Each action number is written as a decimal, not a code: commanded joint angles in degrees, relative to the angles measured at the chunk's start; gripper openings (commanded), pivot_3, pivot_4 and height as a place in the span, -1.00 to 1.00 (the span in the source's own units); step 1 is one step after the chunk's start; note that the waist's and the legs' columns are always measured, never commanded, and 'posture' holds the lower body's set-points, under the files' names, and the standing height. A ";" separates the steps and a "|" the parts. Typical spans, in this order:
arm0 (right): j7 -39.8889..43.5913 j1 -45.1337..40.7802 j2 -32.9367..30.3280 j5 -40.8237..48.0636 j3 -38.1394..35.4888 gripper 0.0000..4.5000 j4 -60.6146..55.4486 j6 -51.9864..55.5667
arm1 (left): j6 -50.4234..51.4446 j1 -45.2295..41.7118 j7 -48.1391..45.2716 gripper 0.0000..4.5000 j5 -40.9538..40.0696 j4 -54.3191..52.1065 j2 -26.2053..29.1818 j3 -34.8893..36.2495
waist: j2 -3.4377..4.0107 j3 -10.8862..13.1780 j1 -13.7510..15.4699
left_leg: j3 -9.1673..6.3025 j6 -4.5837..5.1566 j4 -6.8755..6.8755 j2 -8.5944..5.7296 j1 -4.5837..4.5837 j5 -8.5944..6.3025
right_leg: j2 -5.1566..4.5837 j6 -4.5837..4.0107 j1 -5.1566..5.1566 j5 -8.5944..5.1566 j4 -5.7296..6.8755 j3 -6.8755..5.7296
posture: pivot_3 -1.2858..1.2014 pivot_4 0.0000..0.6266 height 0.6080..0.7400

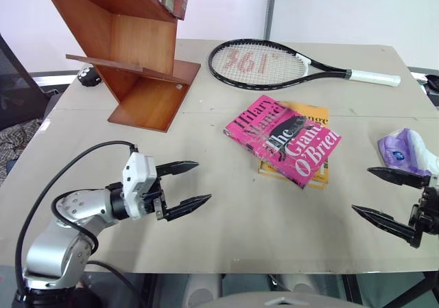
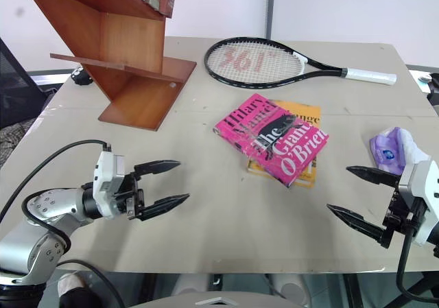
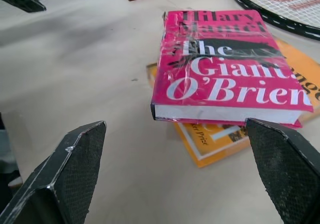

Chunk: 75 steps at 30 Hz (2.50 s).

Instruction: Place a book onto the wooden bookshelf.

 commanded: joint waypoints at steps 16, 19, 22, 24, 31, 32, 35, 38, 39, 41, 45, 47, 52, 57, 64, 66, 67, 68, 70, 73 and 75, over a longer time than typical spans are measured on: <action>-1.60 2.36 0.81 3.02 -0.69 0.95 -5.41 -4.05 | 43.56 -25.48 68.82 1.00 -60.26 19.68 -18.69 -3.87 | -0.09 -0.03 1.31 | -0.33 0.00 0.31 -0.04 0.02 0.00 | 0.06 0.19 0.16 0.12 0.32 -0.18 | 0.03 -0.52 1.00; -2.56 3.01 1.12 3.54 -1.41 0.95 -6.39 -4.22 | 41.10 -28.57 77.15 1.00 -64.36 23.96 -23.81 -4.22 | -0.16 -0.04 1.49 | -0.39 0.00 0.39 -0.10 0.02 0.00 | 0.04 0.02 0.25 0.24 0.30 -0.18 | 0.03 -0.52 1.00; -3.11 4.25 1.35 3.61 -2.07 0.95 -7.14 -4.49 | 38.85 -30.92 81.33 1.00 -66.42 26.56 -28.70 -4.69 | -0.20 -0.06 1.48 | -0.38 0.00 0.42 -0.14 0.00 0.00 | 0.03 -0.04 0.27 0.26 0.27 -0.17 | 0.03 -0.52 1.00; -3.29 5.40 1.61 3.51 -2.52 0.95 -7.65 -4.72 | 38.33 -32.01 82.67 1.00 -66.78 27.75 -31.44 -5.40 | -0.21 -0.07 1.49 | -0.38 0.00 0.42 -0.15 0.01 0.01 | 0.03 -0.10 0.27 0.23 0.28 -0.18 | 0.03 -0.52 1.00; -4.14 8.01 2.32 2.02 -3.31 0.95 -8.46 -5.98 | 36.31 -35.81 81.36 1.00 -61.34 34.17 -38.29 -6.02 | -0.19 -0.10 1.52 | -0.38 -0.01 0.41 -0.17 0.02 0.01 | 0.05 -0.17 0.28 0.20 0.25 -0.17 | 0.03 -0.52 1.00; -4.30 8.22 2.43 1.51 -3.05 0.95 -8.49 -6.30 | 35.82 -36.40 80.59 1.00 -59.58 36.07 -39.30 -6.10 | -0.20 -0.10 1.67 | -0.39 -0.01 0.42 -0.19 0.03 0.01 | 0.05 -0.19 0.29 0.18 0.24 -0.17 | 0.03 -0.52 1.00; -4.92 8.15 2.46 1.24 -2.75 0.95 -8.46 -6.68 | 34.36 -37.98 78.02 1.00 -54.67 41.72 -41.76 -5.45 | -0.20 -0.13 1.73 | -0.40 -0.01 0.45 -0.23 0.04 0.01 | 0.04 -0.21 0.37 0.16 0.16 -0.16 | 0.03 -0.52 1.00; -5.11 8.39 2.37 1.08 -2.73 1.00 -8.41 -6.87 | 34.05 -38.88 76.34 0.61 -52.57 43.98 -43.26 -3.69 | -0.17 -0.20 1.84 | -0.45 -0.01 0.45 -0.27 0.06 0.01 | 0.04 -0.21 0.47 0.16 0.04 -0.16 | 0.03 -0.52 1.00; -5.11 8.50 2.37 1.00 -2.74 1.00 -8.37 -6.98 | 34.80 -39.05 75.32 0.40 -52.41 44.22 -43.55 -3.15 | -0.14 -0.24 1.84 | -0.45 -0.01 0.45 -0.27 0.05 0.01 | 0.04 -0.19 0.48 0.15 0.01 -0.16 | 0.03 -0.52 1.00; -5.22 8.44 2.26 0.92 -2.57 1.00 -8.22 -7.05 | 35.89 -39.24 74.22 -0.08 -51.48 44.51 -43.63 -2.18 | -0.07 -0.29 1.85 | -0.45 -0.01 0.45 -0.27 0.05 0.00 | 0.04 -0.19 0.48 0.15 0.01 -0.16 | 0.03 -0.52 1.00; -5.32 7.96 2.14 0.65 -1.80 1.00 -7.80 -7.11 | 38.09 -38.67 73.92 -0.89 -50.97 43.77 -42.91 -0.11 | -0.04 -0.33 1.77 | -0.49 -0.01 0.45 -0.27 0.06 0.01 | 0.04 -0.16 0.48 0.14 0.02 -0.17 | 0.03 -0.52 1.00; -5.45 7.01 1.91 0.71 -0.86 1.00 -7.35 -7.05 | 39.50 -37.87 72.68 -0.93 -49.07 41.25 -40.99 -0.47 | -0.04 -0.33 1.65 | -0.49 -0.01 0.45 -0.26 0.06 0.00 | 0.04 -0.14 0.48 0.13 0.01 -0.17 | 0.03 -0.52 1.00; -4.86 4.22 0.95 1.05 1.29 1.00 -5.94 -7.21 | 40.10 -35.61 62.16 -0.93 -41.86 26.01 -34.37 -3.88 | -0.06 -0.31 0.98 | -0.50 -0.02 0.35 -0.24 0.06 0.00 | 0.06 -0.21 0.46 0.17 0.01 -0.17 | 0.03 -0.52 1.00; -3.27 0.52 -0.10 0.64 3.41 1.00 -3.42 -8.35 | 31.23 -38.35 45.99 -0.93 -29.64 9.79 -24.20 -6.38 | -0.09 -0.28 1.36 | -0.51 -0.03 0.29 -0.24 -0.01 0.00 | 0.06 -0.24 0.40 0.17 -0.06 -0.18 | 0.03 -0.52 1.00; -5.38 -10.53 -0.43 5.13 4.79 1.00 1.29 -8.33 | 9.37 -45.31 26.91 -0.93 -1.52 3.09 -4.79 -10.20 | -0.13 -0.16 1.12 | -0.42 -0.02 0.19 -0.23 -0.02 0.00 | 0.03 -0.21 0.46 0.18 -0.39 -0.17 | 0.03 -0.52 1.00; -8.64 -15.16 0.88 10.73 4.64 1.00 2.09 -7.06 | -0.42 -47.62 23.22 -0.93 5.73 4.98 -1.68 -9.46 | -0.13 -0.14 1.17 | -0.42 -0.02 0.07 -0.23 0.01 0.00 | 0.03 -0.22 0.46 0.18 -0.43 -0.16 | 0.03 -0.52 1.00; -9.72 -16.88 1.26 12.30 4.74 1.00 2.46 -6.74 | -4.54 -48.51 21.79 -0.93 8.72 6.14 -0.43 -9.25 | -0.13 -0.14 1.29 | -0.42 -0.02 0.01 -0.21 0.00 0.00 | 0.04 -0.22 0.45 0.18 -0.46 -0.17 | 0.03 -0.52 1.00; -10.26 -18.31 1.46 13.11 5.00 1.00 2.84 -6.73 | -10.10 -49.10 19.79 -0.93 13.03 7.53 1.47 -9.59 | -0.14 -0.13 1.36 | -0.43 -0.02 -0.04 -0.21 -0.01 0.00 | 0.03 -0.23 0.45 0.18 -0.49 -0.18 | 0.03 -0.52 1.00; -10.65 -19.78 1.53 13.57 5.35 1.00 3.27 -6.78 | -18.09 -49.92 18.10 -0.93 19.40 10.24 3.43 -10.03 | -0.14 -0.13 1.57 | -0.44 -0.02 -0.17 -0.21 -0.04 0.00 | 0.03 -0.18 0.45 0.21 -0.60 -0.18 | 0.03 -0.52 1.00; -13.22 -24.22 1.52 16.17 6.09 1.00 4.39 -6.18 | -28.43 -55.56 15.47 -0.93 25.29 17.54 8.31 -7.92 | -0.20 -0.04 1.66 | -0.44 -0.01 -0.30 -0.21 -0.07 0.00 | 0.01 -0.02 0.42 0.28 -0.68 -0.21 | 0.03 -0.52 1.00; -13.64 -25.70 1.26 16.30 6.88 1.00 5.01 -5.92 | -32.01 -57.10 10.93 -0.93 27.83 21.68 12.67 -8.64 | -0.25 0.06 1.39 | -0.44 -0.01 -0.30 -0.19 -0.15 0.00 | 0.04 0.00 0.30 0.30 -0.64 -0.21 | 0.03 -0.52 1.00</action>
